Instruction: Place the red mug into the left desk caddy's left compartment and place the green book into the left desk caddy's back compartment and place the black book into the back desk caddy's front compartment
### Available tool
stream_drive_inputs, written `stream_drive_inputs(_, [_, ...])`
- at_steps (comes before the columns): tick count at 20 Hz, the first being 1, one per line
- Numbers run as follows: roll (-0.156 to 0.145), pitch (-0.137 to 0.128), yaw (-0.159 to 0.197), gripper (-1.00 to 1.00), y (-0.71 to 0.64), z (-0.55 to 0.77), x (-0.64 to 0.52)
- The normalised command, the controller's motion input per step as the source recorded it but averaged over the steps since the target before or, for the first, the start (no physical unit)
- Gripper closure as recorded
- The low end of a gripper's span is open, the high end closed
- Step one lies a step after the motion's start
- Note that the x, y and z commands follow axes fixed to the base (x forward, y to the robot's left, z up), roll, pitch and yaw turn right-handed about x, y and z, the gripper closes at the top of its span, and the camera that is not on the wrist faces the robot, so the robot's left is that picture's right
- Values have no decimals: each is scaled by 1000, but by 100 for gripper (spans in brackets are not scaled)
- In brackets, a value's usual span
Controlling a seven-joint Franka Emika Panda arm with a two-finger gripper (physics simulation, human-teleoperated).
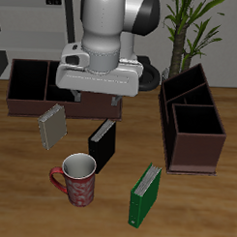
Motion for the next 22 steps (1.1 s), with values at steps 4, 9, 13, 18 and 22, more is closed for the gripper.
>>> stream_drive_inputs(4, [3,-21,-14,-100,-206,-344,351])
stream_drive_inputs(9, [35,-59,-25,-100,-168,-331,93])
stream_drive_inputs(13, [43,-37,-35,-100,-207,-404,57])
stream_drive_inputs(18, [30,-21,-43,-100,-183,-287,68])
stream_drive_inputs(22, [25,-43,-65,-100,-263,-259,38])
